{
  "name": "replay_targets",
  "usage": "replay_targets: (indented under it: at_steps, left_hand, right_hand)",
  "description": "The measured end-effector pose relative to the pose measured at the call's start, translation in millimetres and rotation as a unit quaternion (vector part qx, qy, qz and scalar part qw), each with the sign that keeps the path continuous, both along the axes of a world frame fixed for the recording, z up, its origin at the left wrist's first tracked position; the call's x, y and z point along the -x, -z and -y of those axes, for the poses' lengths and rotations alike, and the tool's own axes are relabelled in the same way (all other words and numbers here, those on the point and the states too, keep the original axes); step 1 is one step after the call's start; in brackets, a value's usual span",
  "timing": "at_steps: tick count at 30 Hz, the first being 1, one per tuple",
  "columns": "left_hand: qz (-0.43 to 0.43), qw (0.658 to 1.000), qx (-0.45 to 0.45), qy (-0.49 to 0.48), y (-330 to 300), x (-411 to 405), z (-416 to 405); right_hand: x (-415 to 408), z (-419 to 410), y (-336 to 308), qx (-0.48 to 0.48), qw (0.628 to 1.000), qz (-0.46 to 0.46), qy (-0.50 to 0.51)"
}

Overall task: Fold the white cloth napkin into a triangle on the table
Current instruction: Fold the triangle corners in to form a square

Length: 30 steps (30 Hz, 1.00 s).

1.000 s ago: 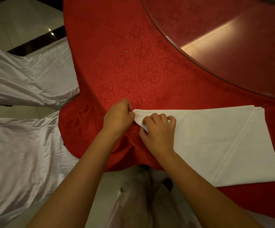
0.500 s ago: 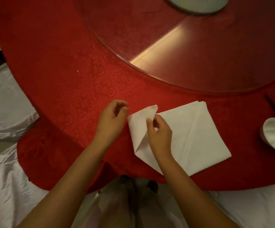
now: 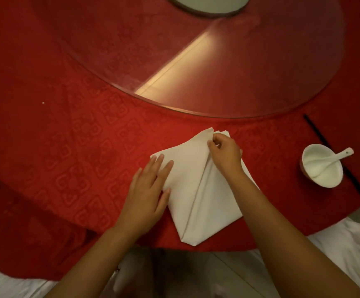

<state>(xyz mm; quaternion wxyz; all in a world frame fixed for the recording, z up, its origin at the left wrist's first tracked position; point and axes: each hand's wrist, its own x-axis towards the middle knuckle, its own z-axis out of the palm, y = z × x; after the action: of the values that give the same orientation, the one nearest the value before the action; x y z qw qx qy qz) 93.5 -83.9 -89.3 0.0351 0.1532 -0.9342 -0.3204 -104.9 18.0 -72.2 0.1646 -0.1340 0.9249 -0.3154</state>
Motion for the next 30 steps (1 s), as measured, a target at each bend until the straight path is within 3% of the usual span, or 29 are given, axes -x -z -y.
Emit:
replay_targets:
  at_steps: [5,9,16,21,30]
  left_hand:
    - [0.052,0.995,0.070,0.044,11,3,-20]
    - [0.052,0.995,0.069,0.052,15,8,-29]
    - [0.015,0.994,0.080,-0.070,4,-6,-53]
    - [0.033,0.993,0.093,-0.060,9,-27,-96]
    - [0.025,0.993,0.103,-0.053,2,-22,-94]
  right_hand:
    - [19,-10,8,-0.034,0.999,-0.021,0.014]
    - [23,-19,11,-0.047,0.999,-0.027,-0.004]
    - [40,-17,6,-0.008,0.999,-0.031,-0.004]
    - [38,-18,12,-0.034,0.999,-0.038,-0.016]
    - [41,-19,15,-0.021,0.999,-0.043,-0.020]
